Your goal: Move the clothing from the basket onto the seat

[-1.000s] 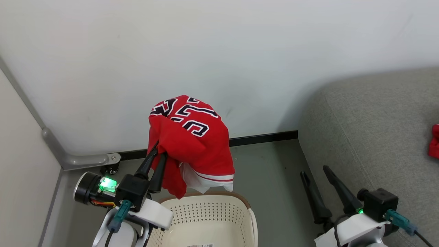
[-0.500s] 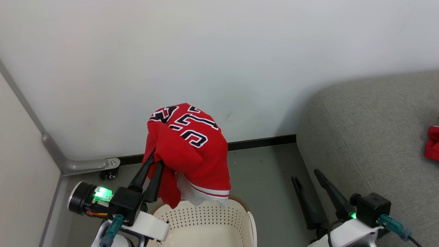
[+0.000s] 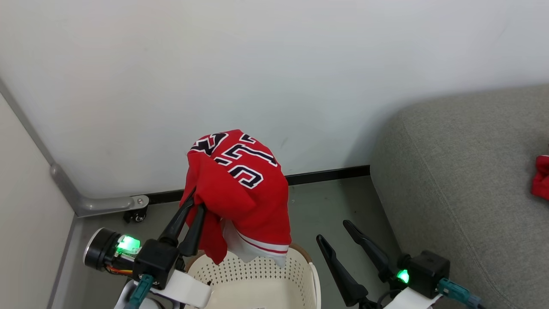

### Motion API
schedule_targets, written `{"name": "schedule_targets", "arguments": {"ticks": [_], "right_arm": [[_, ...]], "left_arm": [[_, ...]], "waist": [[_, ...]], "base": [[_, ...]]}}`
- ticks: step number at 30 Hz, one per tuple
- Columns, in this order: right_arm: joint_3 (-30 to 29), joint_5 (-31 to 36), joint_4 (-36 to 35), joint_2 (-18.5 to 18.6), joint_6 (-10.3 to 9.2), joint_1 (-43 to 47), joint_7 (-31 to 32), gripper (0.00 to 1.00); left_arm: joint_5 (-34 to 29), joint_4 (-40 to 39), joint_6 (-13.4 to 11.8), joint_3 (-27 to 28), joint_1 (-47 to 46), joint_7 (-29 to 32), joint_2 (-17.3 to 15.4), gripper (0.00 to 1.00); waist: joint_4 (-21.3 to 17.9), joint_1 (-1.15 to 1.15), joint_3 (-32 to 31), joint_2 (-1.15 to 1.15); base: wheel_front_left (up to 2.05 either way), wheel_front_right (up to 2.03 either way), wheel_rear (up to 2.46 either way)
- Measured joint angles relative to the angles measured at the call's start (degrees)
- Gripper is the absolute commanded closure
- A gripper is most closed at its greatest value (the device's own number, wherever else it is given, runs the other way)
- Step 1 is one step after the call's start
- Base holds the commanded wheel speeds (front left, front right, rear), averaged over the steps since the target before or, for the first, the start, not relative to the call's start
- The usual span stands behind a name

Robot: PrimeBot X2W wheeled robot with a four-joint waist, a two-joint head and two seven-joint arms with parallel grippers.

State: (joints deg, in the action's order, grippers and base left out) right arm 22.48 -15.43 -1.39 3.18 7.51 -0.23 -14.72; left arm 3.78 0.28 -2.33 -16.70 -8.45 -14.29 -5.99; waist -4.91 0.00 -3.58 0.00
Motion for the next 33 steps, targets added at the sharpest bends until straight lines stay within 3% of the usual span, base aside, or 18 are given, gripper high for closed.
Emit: {"name": "schedule_targets", "arguments": {"ticks": [9,33], "right_arm": [[3.65,-1.20,-1.87,1.65,0.00,-0.72,0.00,0.00],[7.87,-1.02,0.40,5.71,0.00,-6.47,0.00,0.00]], "left_arm": [[-0.67,-1.15,0.75,-0.36,0.96,0.00,-0.12,1.00],[-2.41,-4.41,6.28,-6.32,0.96,0.00,-1.10,1.00]], "waist": [[0.17,0.00,0.42,0.00],[1.35,0.00,0.70,0.00]], "base": [[0.00,0.00,0.00],[0.00,0.00,0.00]]}}
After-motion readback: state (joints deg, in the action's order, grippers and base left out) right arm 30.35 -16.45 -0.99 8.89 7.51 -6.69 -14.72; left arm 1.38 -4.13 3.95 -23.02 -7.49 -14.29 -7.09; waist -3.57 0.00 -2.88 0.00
